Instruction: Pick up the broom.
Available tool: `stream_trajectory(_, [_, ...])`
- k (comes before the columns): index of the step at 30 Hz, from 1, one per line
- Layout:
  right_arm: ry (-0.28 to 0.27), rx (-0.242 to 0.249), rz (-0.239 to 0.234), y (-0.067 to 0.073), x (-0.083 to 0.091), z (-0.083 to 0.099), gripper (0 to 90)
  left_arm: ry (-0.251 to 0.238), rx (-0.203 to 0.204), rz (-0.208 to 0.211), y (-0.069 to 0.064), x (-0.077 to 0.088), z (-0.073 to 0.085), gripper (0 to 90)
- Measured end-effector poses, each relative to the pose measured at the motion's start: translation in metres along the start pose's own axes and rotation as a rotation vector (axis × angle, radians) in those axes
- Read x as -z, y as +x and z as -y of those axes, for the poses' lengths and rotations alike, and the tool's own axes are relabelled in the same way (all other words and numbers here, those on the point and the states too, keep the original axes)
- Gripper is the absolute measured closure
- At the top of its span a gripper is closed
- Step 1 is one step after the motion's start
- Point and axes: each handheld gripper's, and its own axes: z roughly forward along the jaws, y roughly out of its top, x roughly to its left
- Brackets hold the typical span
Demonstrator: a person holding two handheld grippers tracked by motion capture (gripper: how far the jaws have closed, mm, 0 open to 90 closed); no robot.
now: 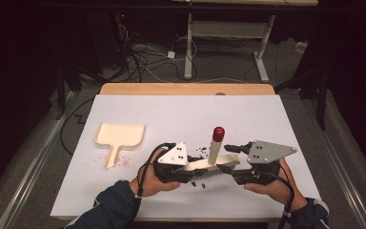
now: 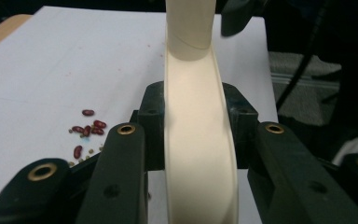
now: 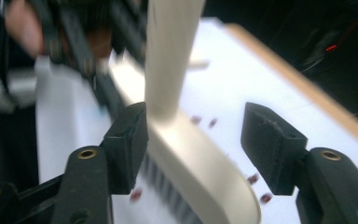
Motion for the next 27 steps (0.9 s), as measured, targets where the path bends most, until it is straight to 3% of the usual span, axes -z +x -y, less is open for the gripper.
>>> stream_trajectory(2, [0.069,0.02,-0.074,0.0,-0.013,0.007,39.6,0.031,-0.023,0.021,-0.002,0.001,0.003,65.6])
stream_trajectory(3, [0.069,0.02,-0.074,0.0,-0.013,0.007,39.6,0.047,-0.033,0.031,-0.003,0.0,0.005,65.6])
stream_trajectory(4, [0.121,0.052,-0.137,0.005,-0.024,0.01,41.6,0.075,-0.055,0.051,-0.006,-0.001,0.008,65.6])
stream_trajectory(6, [0.149,0.068,-0.153,0.008,-0.028,0.011,41.7,0.086,-0.067,0.061,-0.007,-0.001,0.009,65.6])
stream_trajectory(7, [0.194,0.101,-0.187,0.012,-0.038,0.014,47.1,0.094,-0.075,0.064,-0.008,-0.002,0.01,65.6])
stream_trajectory(9, [0.195,0.109,-0.232,0.015,-0.045,0.018,49.8,0.108,-0.09,0.081,-0.01,-0.003,0.011,65.6])
stream_trajectory(11, [0.193,0.098,-0.294,0.017,-0.054,0.021,60.1,0.118,-0.105,0.079,-0.011,-0.004,0.012,65.5])
stream_trajectory(15, [0.173,0.138,-0.314,0.017,-0.06,0.021,64.6,0.109,-0.109,0.099,-0.008,-0.002,0.015,64.0])
stream_trajectory(17, [0.18,0.114,-0.301,0.019,-0.058,0.021,65.7,0.091,-0.102,0.072,-0.006,0.0,0.015,62.0])
stream_trajectory(18, [0.165,0.118,-0.29,0.017,-0.057,0.019,67.1,0.077,-0.084,0.008,-0.004,0.004,0.015,54.0])
stream_trajectory(19, [0.165,0.118,-0.29,0.017,-0.057,0.019,67.1,0.077,-0.084,0.008,-0.004,0.004,0.015,52.5])
stream_trajectory(20, [0.161,0.106,-0.248,0.014,-0.055,0.018,67.2,0.078,-0.079,-0.022,-0.002,0.007,0.016,50.3])
stream_trajectory(22, [0.155,0.105,-0.234,0.011,-0.054,0.018,67.2,0.067,-0.075,-0.107,0.001,0.017,0.02,46.5])
stream_trajectory(23, [0.148,0.072,-0.186,0.007,-0.051,0.018,67.2,0.054,-0.055,-0.143,0.003,0.024,0.023,35.1])
stream_trajectory(27, [0.141,0.03,-0.103,-0.005,-0.047,0.018,67.1,0.016,0.015,-0.311,0.013,0.052,0.043,27.0])
